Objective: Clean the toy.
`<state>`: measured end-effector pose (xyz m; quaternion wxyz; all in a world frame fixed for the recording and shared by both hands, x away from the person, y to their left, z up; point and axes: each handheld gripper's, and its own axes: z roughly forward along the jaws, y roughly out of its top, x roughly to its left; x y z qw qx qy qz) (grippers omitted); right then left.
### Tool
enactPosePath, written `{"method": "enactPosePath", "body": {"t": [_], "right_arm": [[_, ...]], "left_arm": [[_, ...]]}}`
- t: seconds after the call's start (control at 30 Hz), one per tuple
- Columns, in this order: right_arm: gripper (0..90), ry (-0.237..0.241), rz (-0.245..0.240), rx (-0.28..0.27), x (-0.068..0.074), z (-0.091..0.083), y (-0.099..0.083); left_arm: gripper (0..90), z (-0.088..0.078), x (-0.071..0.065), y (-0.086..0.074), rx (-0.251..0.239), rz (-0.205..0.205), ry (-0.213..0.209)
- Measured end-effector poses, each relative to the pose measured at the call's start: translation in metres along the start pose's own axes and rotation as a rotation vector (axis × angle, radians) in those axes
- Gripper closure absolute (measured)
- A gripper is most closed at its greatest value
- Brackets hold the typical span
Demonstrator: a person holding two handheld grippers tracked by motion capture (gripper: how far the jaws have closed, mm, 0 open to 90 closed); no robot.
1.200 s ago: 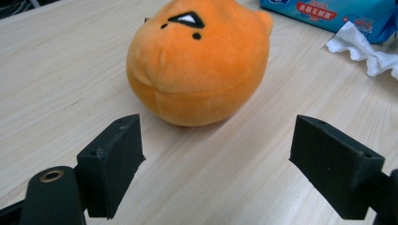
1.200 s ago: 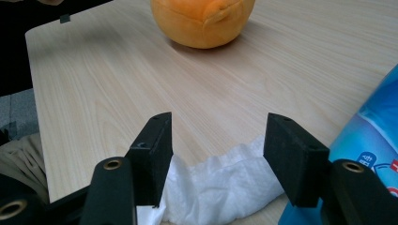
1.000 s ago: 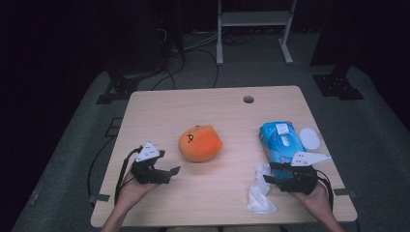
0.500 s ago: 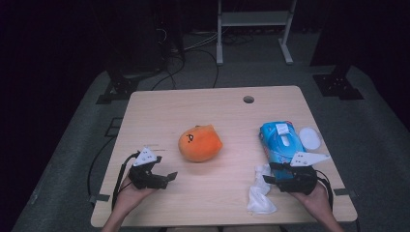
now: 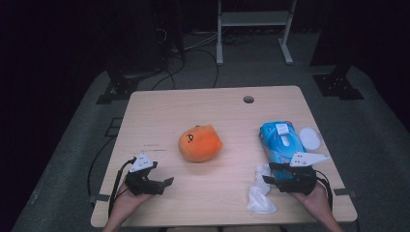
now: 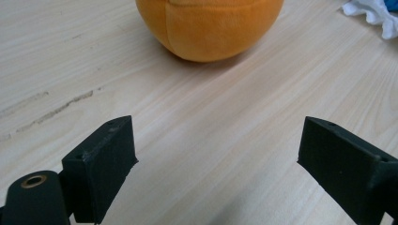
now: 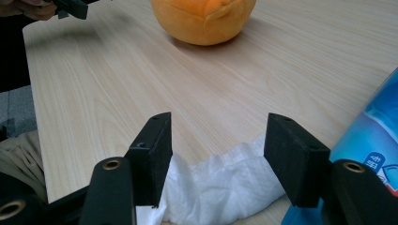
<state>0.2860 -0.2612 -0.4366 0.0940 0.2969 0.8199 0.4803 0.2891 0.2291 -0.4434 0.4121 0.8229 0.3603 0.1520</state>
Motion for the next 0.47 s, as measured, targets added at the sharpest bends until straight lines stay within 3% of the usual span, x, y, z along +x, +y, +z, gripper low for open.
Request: {"method": "enactPosePath", "body": {"t": [0.47], "right_arm": [[40.7,-0.001,-0.01,0.003,0.0009,0.001,-0.0003]], "left_arm": [[9.7,0.0033,0.0,-0.0093,0.016,-0.018,0.01]]}}
